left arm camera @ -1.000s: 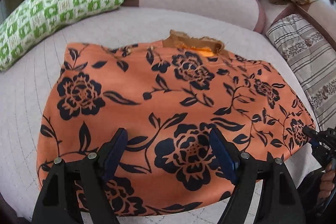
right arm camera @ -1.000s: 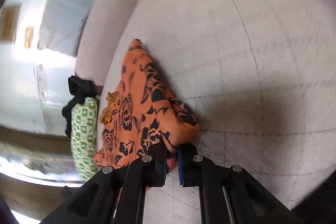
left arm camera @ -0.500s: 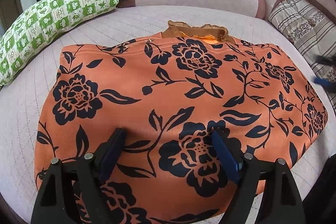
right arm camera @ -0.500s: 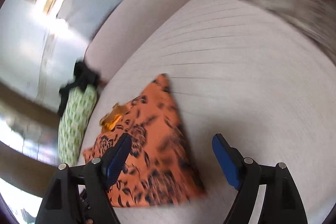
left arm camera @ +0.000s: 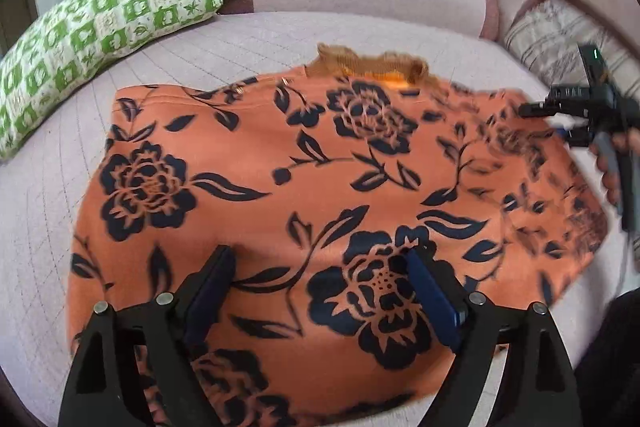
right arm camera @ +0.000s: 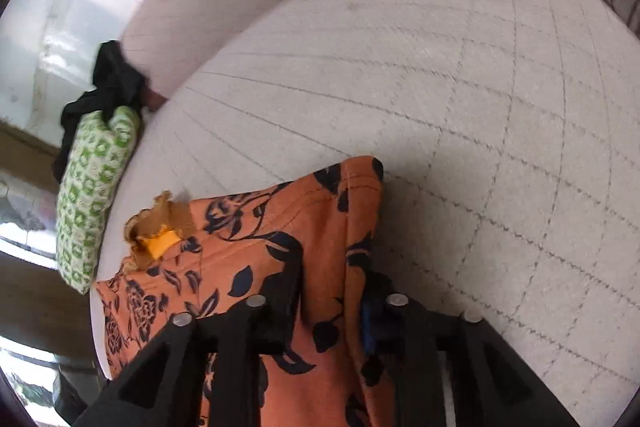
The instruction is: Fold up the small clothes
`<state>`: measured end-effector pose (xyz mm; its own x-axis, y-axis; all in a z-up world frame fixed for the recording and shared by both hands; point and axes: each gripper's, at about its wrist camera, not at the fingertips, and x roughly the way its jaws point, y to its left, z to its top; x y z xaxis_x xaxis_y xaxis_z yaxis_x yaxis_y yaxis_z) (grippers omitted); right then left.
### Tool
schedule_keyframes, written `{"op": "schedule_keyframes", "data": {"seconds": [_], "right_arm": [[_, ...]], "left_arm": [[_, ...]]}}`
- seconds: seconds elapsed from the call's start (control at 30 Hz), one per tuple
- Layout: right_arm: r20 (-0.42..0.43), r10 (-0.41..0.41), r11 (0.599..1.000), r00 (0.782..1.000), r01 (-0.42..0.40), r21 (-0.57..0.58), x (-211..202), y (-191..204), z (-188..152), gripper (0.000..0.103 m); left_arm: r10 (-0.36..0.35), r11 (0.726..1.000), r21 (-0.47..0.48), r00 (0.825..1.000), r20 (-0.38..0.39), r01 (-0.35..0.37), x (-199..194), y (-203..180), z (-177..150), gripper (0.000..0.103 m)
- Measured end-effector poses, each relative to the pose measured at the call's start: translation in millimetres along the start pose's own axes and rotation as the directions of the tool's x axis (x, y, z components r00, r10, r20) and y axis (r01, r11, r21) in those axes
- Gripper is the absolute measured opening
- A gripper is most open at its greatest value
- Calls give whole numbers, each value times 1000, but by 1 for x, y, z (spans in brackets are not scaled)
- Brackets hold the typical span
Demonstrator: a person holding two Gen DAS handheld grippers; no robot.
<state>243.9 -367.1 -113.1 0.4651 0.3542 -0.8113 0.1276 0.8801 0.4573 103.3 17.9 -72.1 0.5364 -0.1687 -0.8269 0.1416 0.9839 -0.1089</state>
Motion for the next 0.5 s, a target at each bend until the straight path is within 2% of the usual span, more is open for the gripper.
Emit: {"op": "schedule_keyframes", "data": {"seconds": [0.03,0.1,0.13,0.2,0.23,0.33,0.37,0.4,0.43,0.47,0.5], "right_arm": [[34,-47,999,998,47,-16,-11,2,-3,65],[128,-112,992,985,118,-37,-39,11,-12,65],[160,-96,994,982,104,-44,-53,17,-19,65],[195,-8,996,981,25,-85,-76,35,-39,65],[188,29,994,982,-8,-113,-81,46,-50,66],[96,150,973,984,-130,-191,-79,78,-92,67],[68,171,967,983,-154,-204,-74,86,-102,66],[34,183,960,983,-171,-221,-66,93,-113,66],[3,178,957,984,-172,-235,-57,97,-123,66],[-32,157,958,987,-160,-237,-43,100,-132,66],[-82,121,966,989,-137,-221,-26,98,-138,66]], "left_arm": [[-5,999,-33,1000,18,6,-9,9,1,87],[6,993,-114,998,58,1,-33,36,-1,87],[17,989,-147,997,77,-5,-43,48,-4,88],[37,978,-207,995,95,-16,-59,74,-14,88],[33,972,-236,996,89,-11,-63,87,-19,87],[0,944,-330,999,40,14,-60,119,-38,86],[-40,933,-356,999,15,43,-54,126,-44,78],[-81,926,-372,997,-14,70,-46,131,-47,41],[-95,918,-391,994,-61,64,-36,135,-51,30],[-118,905,-417,992,-48,88,-35,141,-54,29],[-126,901,-423,991,-51,93,-38,144,-54,21]]}}
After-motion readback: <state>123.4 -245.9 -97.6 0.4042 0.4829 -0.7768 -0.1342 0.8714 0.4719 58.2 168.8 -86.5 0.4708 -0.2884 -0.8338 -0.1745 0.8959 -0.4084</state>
